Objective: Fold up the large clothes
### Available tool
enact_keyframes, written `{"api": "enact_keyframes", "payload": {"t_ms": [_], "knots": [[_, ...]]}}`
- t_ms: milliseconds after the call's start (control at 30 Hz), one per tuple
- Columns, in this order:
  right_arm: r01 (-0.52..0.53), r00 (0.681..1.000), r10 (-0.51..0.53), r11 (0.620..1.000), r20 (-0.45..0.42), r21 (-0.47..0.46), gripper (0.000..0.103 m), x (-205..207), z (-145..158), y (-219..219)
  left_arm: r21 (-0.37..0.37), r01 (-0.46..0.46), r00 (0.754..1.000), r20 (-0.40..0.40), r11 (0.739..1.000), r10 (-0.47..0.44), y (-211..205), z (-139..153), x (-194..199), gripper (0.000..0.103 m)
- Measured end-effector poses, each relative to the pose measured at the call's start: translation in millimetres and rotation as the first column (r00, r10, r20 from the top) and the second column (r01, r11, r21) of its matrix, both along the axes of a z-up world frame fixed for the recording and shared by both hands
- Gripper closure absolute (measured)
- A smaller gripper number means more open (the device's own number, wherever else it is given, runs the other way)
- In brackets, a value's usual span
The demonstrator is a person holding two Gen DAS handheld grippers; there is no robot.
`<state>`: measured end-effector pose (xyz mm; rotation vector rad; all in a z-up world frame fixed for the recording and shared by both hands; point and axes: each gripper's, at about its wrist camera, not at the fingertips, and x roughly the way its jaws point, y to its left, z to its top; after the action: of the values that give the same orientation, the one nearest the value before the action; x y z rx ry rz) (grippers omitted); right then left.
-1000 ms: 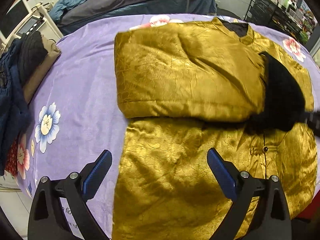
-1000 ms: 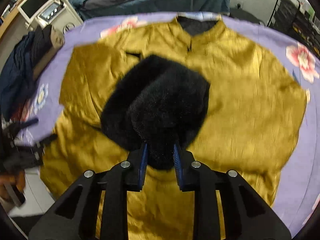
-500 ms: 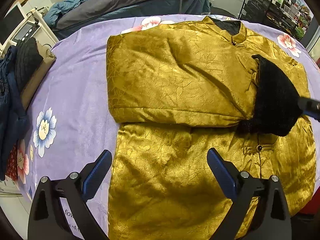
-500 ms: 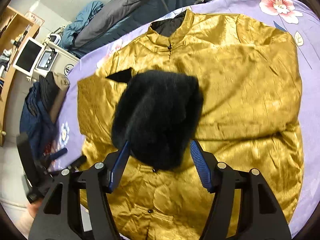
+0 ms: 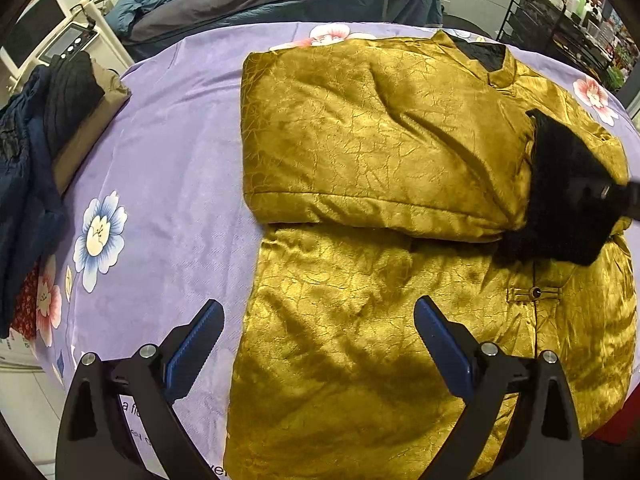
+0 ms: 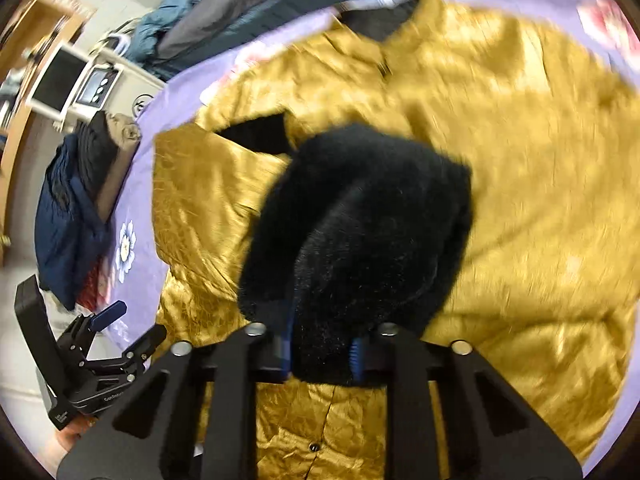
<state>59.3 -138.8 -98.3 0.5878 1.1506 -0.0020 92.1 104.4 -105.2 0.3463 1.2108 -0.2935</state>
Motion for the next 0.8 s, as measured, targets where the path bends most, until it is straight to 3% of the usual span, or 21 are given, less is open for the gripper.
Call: {"api": "enact_keyframes", "payload": {"t_ms": [233, 400, 567, 800], "knots": [[0.019, 0.982, -0.003, 0.997, 0.189, -0.081, 0.09, 13.1, 67.2, -22.9, -0.019, -0.023, 0.999, 0.028, 1.0, 0.024, 1.2, 6.7, 1.7, 0.009], [0.065, 0.977, -0.041, 0.991, 0.207, -0.113, 0.09, 4.9, 81.8, -52.1, -0.02, -0.026, 0.999, 0.026, 0.999, 0.026, 2.5, 5.7, 2.0, 0.009], [0.116, 0.991, -0.108, 0.988, 0.082, -0.099, 0.09, -12.2, 42.5, -84.8, -0.014, -0.033, 0.999, 0.006, 0.999, 0.033, 5.0, -0.6, 0.9, 0.009], [0.136, 0.989, -0.142, 0.983, -0.048, -0.122, 0.09, -20.9, -24.4, -95.1, -0.003, -0.016, 1.0, 0.001, 1.0, 0.016, 1.3, -1.5, 0.4, 0.009]]}}
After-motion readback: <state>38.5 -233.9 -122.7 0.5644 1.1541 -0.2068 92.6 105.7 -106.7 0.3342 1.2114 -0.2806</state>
